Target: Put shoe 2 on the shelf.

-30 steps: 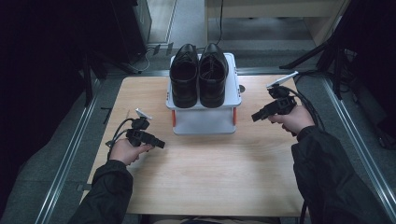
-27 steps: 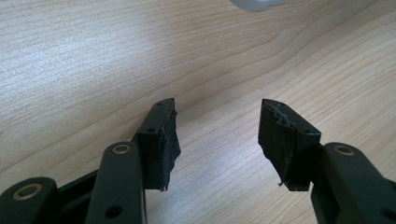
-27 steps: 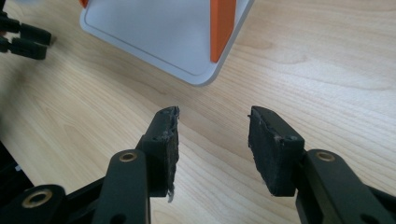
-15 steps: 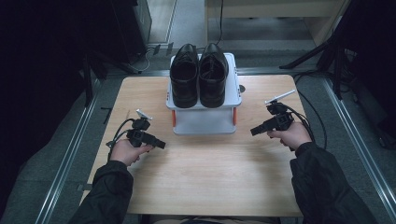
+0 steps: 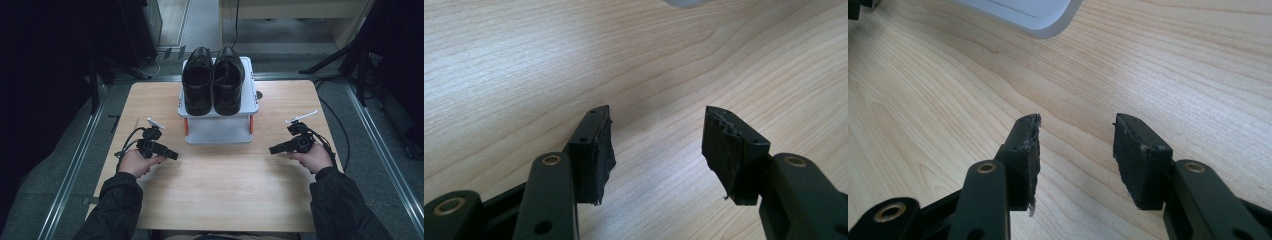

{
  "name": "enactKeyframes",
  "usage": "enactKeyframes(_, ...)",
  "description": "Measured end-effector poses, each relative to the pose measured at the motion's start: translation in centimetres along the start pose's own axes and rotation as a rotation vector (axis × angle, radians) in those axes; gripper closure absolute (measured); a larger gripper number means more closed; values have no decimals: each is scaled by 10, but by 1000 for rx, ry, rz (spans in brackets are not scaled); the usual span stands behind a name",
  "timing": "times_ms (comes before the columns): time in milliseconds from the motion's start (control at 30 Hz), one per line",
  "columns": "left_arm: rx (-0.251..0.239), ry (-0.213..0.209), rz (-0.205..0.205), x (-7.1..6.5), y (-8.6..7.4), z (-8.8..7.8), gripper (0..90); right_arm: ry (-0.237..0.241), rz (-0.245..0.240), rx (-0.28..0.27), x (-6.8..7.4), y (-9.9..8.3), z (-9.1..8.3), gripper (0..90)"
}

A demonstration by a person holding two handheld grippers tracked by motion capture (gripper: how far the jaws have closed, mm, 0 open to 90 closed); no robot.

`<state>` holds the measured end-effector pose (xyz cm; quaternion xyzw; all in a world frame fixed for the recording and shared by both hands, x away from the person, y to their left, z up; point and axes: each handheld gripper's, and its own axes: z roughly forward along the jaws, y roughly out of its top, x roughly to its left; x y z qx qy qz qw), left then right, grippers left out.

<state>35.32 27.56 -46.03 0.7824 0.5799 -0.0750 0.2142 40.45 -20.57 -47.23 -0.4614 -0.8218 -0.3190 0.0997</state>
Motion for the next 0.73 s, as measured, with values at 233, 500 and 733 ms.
enactKeyframes(233,-12,8,-4,0,-1,-1,444,21,-12,-43,-2,-5,0,533)
enactKeyframes(500,-15,5,-6,3,-2,-3,440,20,-20,-42,-3,-9,3,532)
enactKeyframes(733,-21,2,-6,5,-2,-5,436,25,-55,-90,-2,-6,-1,516)
